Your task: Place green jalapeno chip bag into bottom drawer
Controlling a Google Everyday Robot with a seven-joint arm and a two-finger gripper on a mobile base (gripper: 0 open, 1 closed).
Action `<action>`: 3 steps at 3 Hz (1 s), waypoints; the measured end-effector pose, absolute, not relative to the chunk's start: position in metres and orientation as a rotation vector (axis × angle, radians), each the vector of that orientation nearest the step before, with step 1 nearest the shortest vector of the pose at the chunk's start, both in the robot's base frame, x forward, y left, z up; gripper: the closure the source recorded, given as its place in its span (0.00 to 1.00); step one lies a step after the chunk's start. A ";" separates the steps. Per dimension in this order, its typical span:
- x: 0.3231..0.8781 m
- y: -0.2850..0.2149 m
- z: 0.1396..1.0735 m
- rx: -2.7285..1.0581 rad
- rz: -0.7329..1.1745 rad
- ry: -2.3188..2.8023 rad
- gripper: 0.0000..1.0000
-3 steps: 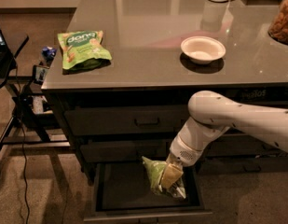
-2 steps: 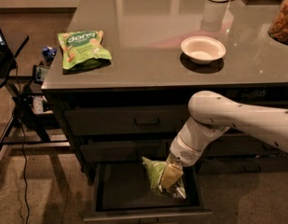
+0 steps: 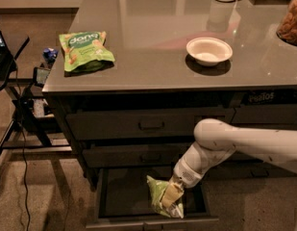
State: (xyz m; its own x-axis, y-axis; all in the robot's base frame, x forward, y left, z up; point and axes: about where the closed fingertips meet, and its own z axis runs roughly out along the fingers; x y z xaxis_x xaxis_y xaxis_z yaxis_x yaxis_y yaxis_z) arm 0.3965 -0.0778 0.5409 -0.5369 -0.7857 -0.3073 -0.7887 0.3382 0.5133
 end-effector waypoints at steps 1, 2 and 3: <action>0.402 -0.075 0.502 -1.410 1.032 2.602 1.00; 0.402 -0.075 0.502 -1.410 1.033 2.602 1.00; 0.401 -0.073 0.475 -1.322 1.057 2.635 1.00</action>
Offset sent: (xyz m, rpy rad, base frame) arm 0.0055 0.0019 -0.0302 0.0131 0.0228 -0.0539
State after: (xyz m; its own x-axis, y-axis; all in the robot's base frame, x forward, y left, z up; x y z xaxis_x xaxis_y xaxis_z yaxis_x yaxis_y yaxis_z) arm 0.4008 -0.0728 0.4745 -0.6434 -0.7070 -0.2935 -0.7138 0.4156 0.5637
